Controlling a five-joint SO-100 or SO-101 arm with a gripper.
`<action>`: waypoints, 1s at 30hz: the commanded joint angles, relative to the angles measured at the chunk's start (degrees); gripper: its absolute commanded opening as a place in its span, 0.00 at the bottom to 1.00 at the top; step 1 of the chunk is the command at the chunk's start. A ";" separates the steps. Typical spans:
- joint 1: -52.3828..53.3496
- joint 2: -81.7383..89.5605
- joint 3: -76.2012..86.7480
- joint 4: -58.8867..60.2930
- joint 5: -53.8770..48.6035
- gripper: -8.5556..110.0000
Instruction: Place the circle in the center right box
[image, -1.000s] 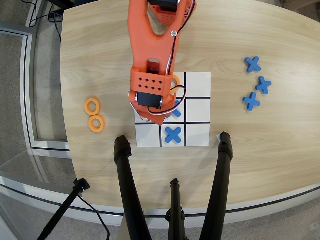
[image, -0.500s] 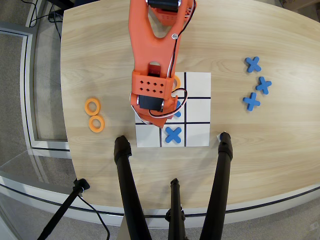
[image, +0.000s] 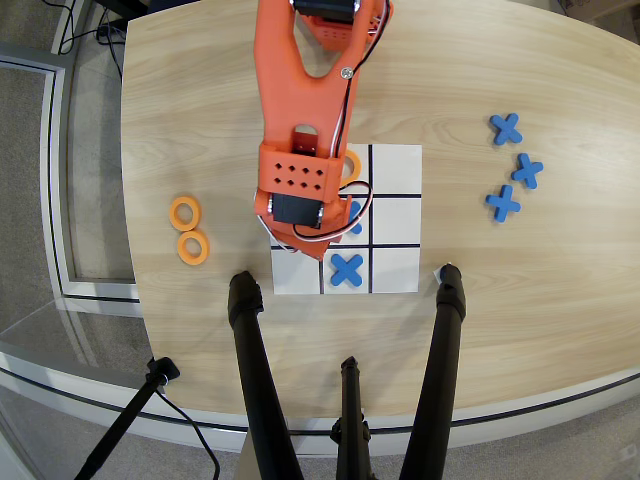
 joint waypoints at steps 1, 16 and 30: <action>0.44 1.49 -1.93 0.62 -0.35 0.12; 1.14 18.81 -4.57 9.76 -0.70 0.19; -0.79 75.85 36.91 20.39 -8.44 0.17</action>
